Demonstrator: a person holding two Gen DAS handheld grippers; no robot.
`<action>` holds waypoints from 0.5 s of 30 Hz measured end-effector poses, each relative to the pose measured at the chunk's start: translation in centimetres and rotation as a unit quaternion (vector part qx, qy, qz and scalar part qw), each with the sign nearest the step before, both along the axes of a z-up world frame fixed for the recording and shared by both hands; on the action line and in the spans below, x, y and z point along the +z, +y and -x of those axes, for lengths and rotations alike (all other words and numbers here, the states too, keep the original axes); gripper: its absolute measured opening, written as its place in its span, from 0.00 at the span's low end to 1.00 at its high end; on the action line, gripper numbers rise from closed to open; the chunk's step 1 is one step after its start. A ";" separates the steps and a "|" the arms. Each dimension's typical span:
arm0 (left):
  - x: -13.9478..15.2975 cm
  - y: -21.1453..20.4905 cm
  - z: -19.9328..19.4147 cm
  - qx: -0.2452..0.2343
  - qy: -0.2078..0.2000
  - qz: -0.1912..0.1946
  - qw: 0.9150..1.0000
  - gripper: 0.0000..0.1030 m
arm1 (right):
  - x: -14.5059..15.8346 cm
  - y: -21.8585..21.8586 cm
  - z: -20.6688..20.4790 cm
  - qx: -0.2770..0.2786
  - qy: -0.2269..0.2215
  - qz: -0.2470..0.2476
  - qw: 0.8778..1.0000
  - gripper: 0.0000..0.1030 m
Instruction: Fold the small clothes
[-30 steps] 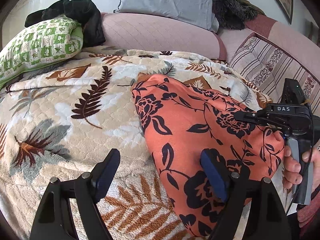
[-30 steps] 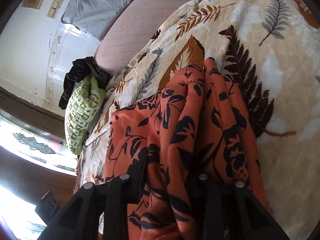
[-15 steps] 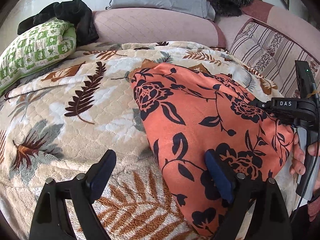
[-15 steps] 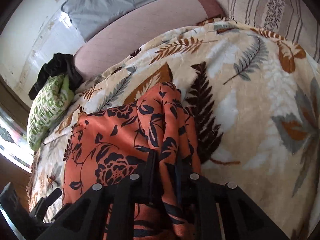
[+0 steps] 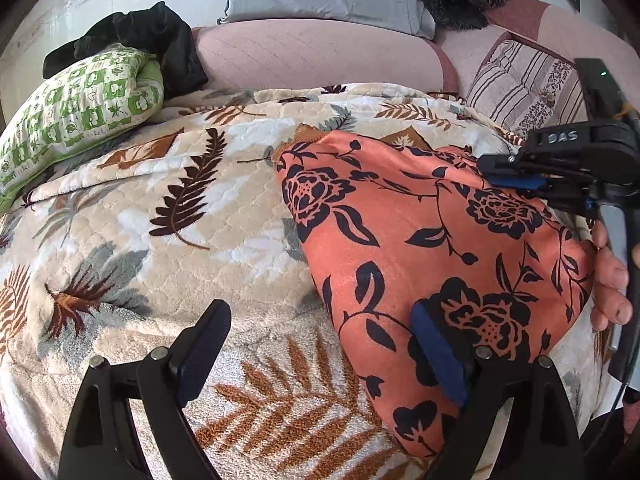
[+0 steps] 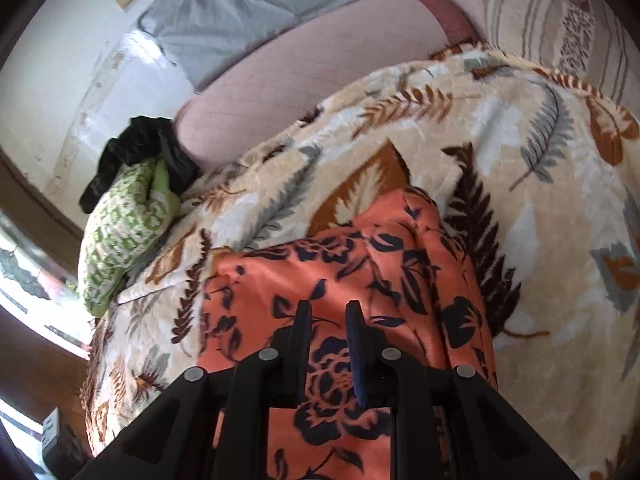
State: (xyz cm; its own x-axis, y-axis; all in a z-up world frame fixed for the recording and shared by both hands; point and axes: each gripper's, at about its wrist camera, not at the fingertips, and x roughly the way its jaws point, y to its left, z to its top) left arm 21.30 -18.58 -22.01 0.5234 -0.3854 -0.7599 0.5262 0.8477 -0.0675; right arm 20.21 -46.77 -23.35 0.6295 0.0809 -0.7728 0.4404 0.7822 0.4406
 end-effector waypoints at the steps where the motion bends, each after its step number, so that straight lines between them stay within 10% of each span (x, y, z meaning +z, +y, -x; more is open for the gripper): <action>1: -0.1 -0.1 0.0 -0.003 0.000 0.000 1.000 0.90 | -1.9 -1.0 0.0 -0.026 0.027 -0.005 0.999 0.17; 5: -0.3 -0.1 -0.3 -0.007 0.000 -0.005 1.000 0.92 | -3.0 -3.2 1.3 -0.032 -0.004 -0.090 0.995 0.18; 15: 1.2 0.4 1.5 0.002 -0.026 -0.031 0.999 0.92 | 2.1 -0.9 10.0 -0.014 -0.049 -0.028 0.998 0.20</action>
State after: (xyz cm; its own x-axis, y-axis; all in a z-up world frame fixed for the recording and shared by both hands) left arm 19.84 -18.15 -20.82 0.5642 -0.3365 -0.7539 0.5238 0.8518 0.0117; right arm 10.25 -47.63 -21.29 0.7040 0.1036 -0.7026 0.4144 0.7436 0.5248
